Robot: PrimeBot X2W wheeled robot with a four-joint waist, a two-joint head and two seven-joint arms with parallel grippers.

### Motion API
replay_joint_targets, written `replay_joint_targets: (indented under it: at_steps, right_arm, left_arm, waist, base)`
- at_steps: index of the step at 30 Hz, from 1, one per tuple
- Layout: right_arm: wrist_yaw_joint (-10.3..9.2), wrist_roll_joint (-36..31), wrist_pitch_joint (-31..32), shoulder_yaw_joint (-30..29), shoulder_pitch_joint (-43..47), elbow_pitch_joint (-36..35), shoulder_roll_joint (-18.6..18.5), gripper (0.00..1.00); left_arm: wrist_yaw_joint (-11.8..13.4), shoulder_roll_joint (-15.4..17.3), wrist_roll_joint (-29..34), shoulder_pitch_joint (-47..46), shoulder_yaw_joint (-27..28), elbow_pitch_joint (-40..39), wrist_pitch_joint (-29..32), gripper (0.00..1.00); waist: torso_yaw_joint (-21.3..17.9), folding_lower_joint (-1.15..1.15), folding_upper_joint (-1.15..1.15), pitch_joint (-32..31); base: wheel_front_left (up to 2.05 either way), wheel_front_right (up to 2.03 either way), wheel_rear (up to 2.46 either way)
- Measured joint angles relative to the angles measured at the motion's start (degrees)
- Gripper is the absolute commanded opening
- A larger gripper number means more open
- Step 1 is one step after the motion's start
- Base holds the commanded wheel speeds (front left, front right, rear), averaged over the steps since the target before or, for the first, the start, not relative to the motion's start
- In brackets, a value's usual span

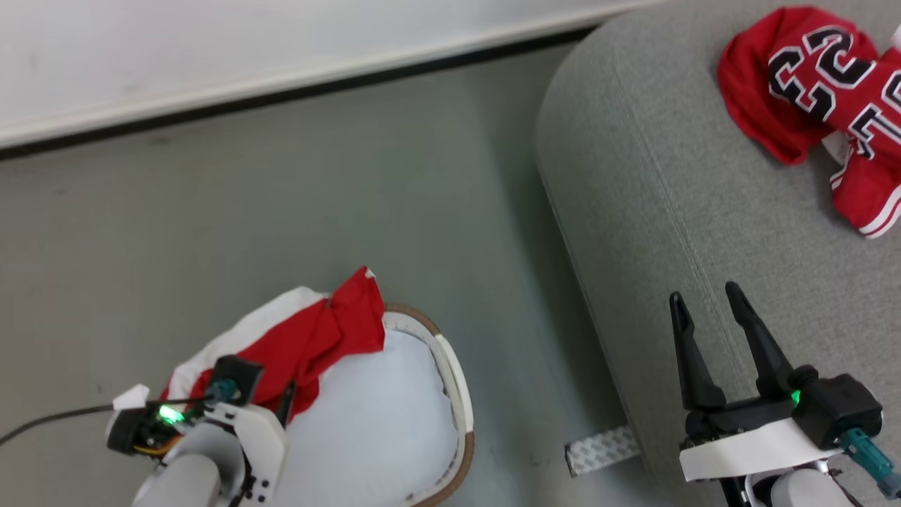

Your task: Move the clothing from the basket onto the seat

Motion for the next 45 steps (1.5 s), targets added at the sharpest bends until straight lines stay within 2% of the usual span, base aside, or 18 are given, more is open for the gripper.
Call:
replay_joint_targets:
  at_steps: [8, 15, 17, 23, 35, 36, 38, 39, 40, 42, 43, 45]
  right_arm:
    - [0.01, 1.57, 0.01, -0.19, -2.65, -1.94, 0.00, 1.00]
    - [0.00, 2.77, 0.00, -0.29, -4.46, -2.77, 0.01, 1.00]
    - [0.00, 2.86, 0.00, -0.26, -4.65, -2.82, 0.01, 1.00]
    - [0.00, 3.72, 0.00, -0.53, -5.17, -3.59, 0.01, 1.00]
    - [0.00, 4.67, 0.00, -0.91, -5.23, -4.23, 0.01, 1.00]
    - [0.00, 4.68, 0.00, -0.93, -5.25, -4.23, 0.00, 1.00]
    - [0.00, 4.69, 0.00, -0.97, -5.32, -4.25, 0.01, 1.00]
    - [0.00, 4.69, 0.00, -0.98, -5.34, -4.25, 0.01, 1.00]
    - [0.00, 4.69, 0.00, -0.98, -5.34, -4.25, 0.01, 1.00]
    - [0.01, 4.69, 0.00, -1.00, -5.37, -4.24, 0.01, 1.00]
    - [0.01, 4.70, 0.00, -1.02, -5.38, -4.23, 0.01, 1.00]
    - [0.00, 4.69, 0.00, -1.08, -5.38, -4.12, 0.01, 1.00]
  left_arm:
    - [1.85, 0.52, 3.11, -6.89, -2.10, 6.79, -2.99, 1.00]
    - [3.08, -0.38, 4.08, -12.80, -3.30, 12.17, -7.03, 1.00]
    - [3.33, -0.37, 4.15, -13.35, -3.43, 12.90, -7.45, 1.00]
    - [6.54, 0.33, 4.76, -16.12, -3.80, 16.46, -9.12, 1.00]
    - [7.95, 0.63, 5.59, -18.72, -5.35, 19.01, -10.96, 1.00]
    - [8.03, 0.63, 5.60, -18.96, -5.47, 19.15, -11.03, 0.98]
    - [8.45, 0.66, 5.65, -19.37, -5.66, 19.27, -11.26, 0.78]
    - [8.46, 0.65, 5.65, -19.54, -5.70, 19.37, -11.36, 0.49]
    - [8.46, 0.65, 5.65, -19.54, -5.70, 19.37, -11.36, 0.38]
    - [8.71, 0.60, 5.64, -19.84, -5.81, 19.58, -11.45, 0.08]
    - [8.72, 0.59, 5.64, -19.98, -5.84, 19.67, -11.46, 0.00]
    - [8.72, 0.46, 5.55, -20.14, -5.90, 19.73, -11.52, 0.00]
  waist:
    - [-1.90, 0.00, 0.00, 7.63]
    - [-3.35, 0.00, 0.00, 14.19]
    - [-3.53, 0.00, 0.00, 14.72]
    - [-4.64, -0.01, 0.00, 16.97]
    - [-5.31, -0.01, 0.00, 19.38]
    - [-5.32, -0.01, 0.00, 19.55]
    - [-5.34, -0.01, 0.00, 19.82]
    - [-5.33, -0.01, 0.00, 19.92]
    - [-5.33, -0.01, 0.00, 19.92]
    - [-5.29, -0.01, 0.00, 20.01]
    - [-5.26, -0.01, 0.00, 19.99]
    - [-5.17, -0.01, 0.00, 19.81]
  base:
    - [0.00, 0.00, 0.00]
    - [0.00, 0.00, 0.00]
    - [0.00, 0.00, 0.00]
    - [0.00, 0.00, 0.00]
    - [0.00, 0.00, 0.00]
    - [0.00, 0.00, 0.00]
    - [0.00, 0.00, 0.00]
    - [0.00, 0.00, 0.00]
    - [0.00, 0.00, 0.00]
    - [0.00, 0.00, 0.00]
    - [0.00, 0.00, 0.00]
    - [0.00, 0.00, 0.00]
